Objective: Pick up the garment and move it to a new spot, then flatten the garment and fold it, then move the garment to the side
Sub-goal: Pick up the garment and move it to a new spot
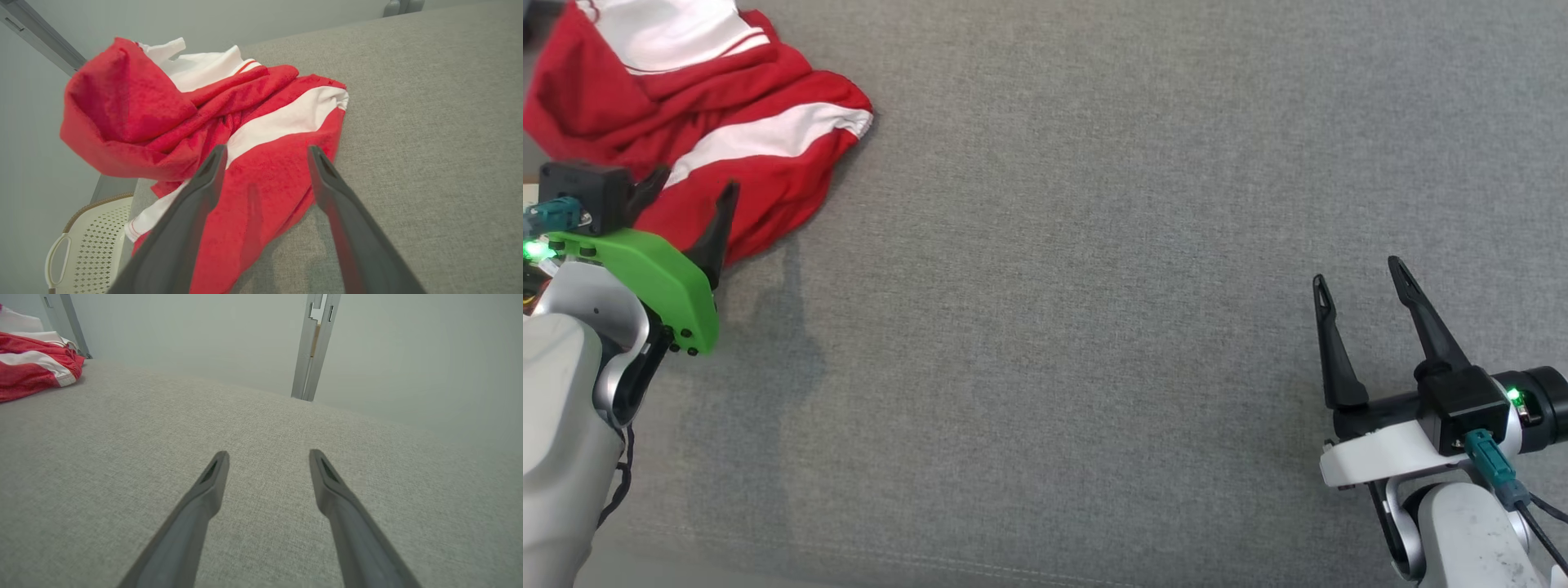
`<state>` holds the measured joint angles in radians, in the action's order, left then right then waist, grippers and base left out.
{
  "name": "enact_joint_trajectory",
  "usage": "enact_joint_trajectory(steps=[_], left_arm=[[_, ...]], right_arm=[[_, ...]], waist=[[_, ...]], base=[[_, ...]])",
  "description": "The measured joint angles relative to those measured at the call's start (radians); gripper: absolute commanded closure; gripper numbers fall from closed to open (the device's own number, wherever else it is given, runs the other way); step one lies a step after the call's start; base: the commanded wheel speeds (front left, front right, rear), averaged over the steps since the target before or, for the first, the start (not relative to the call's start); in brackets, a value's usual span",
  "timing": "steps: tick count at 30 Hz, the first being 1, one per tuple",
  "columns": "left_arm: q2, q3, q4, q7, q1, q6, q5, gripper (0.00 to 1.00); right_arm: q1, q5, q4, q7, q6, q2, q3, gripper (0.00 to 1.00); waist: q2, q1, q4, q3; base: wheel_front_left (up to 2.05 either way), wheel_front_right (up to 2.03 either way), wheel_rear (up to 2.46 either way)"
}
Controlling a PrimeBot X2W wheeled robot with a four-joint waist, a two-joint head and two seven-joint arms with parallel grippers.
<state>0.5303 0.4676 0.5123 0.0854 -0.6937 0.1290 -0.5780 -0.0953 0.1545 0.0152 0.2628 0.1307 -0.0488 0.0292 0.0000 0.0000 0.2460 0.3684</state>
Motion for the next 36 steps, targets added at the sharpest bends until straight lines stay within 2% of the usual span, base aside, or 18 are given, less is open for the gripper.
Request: enact_joint_trajectory(steps=[11, 13, 14, 15, 16, 17, 26, 36], left_arm=[[-0.003, 0.119, 0.236, -0.008, -0.089, 0.0, -0.073, 0.0], [-0.006, 0.126, 0.283, -0.016, -0.102, 0.0, -0.07, 0.27], [-0.007, 0.134, 0.306, -0.019, -0.108, -0.001, -0.06, 0.56], [-0.01, 0.14, 0.323, -0.026, -0.11, -0.001, -0.052, 0.66], [-0.015, 0.142, 0.346, -0.039, -0.112, -0.002, -0.048, 0.98], [-0.02, 0.143, 0.365, -0.055, -0.115, -0.003, -0.045, 1.0], [-0.016, 0.171, 0.431, -0.166, -0.171, -0.005, -0.014, 1.0], [0.052, 0.276, 0.318, -0.209, -0.245, 0.0, 0.048, 1.0]], right_arm=[[-0.008, 0.005, -0.01, 0.0, 0.0, 0.0, 0.0, 0.0], [-0.007, 0.005, -0.01, 0.0, 0.0, 0.0, 0.001, 0.0], [-0.007, 0.005, -0.008, 0.0, 0.0, 0.0, 0.0, 0.0], [-0.006, 0.004, -0.007, 0.0, 0.0, 0.0, -0.001, 0.0], [-0.004, 0.001, -0.004, 0.0, 0.0, 0.0, -0.003, 0.0], [-0.002, -0.005, -0.002, 0.0, 0.0, 0.0, -0.006, 0.0], [0.01, -0.046, 0.02, 0.0, 0.0, 0.0, -0.016, 0.0], [0.05, -0.138, 0.058, 0.0, 0.0, 0.0, -0.03, 0.0]], waist=[[0.0, 0.0001, -0.059, 0.067], [0.0, 0.0, -0.064, 0.064], [0.0, 0.0, -0.066, 0.059], [0.0, 0.0, -0.066, 0.055], [0.0, 0.0, -0.067, 0.048], [0.0, 0.0, -0.068, 0.04], [0.0, 0.0, -0.08, -0.041], [0.0, 0.0, -0.102, -0.186]], base=[[0.0, 0.0, 0.0], [0.0, 0.0, 0.0], [0.0, 0.0, 0.0], [0.0, 0.0, 0.0], [0.0, 0.0, 0.0], [0.0, 0.0, 0.0], [0.0, 0.0, 0.0], [0.0, 0.0, 0.0]])
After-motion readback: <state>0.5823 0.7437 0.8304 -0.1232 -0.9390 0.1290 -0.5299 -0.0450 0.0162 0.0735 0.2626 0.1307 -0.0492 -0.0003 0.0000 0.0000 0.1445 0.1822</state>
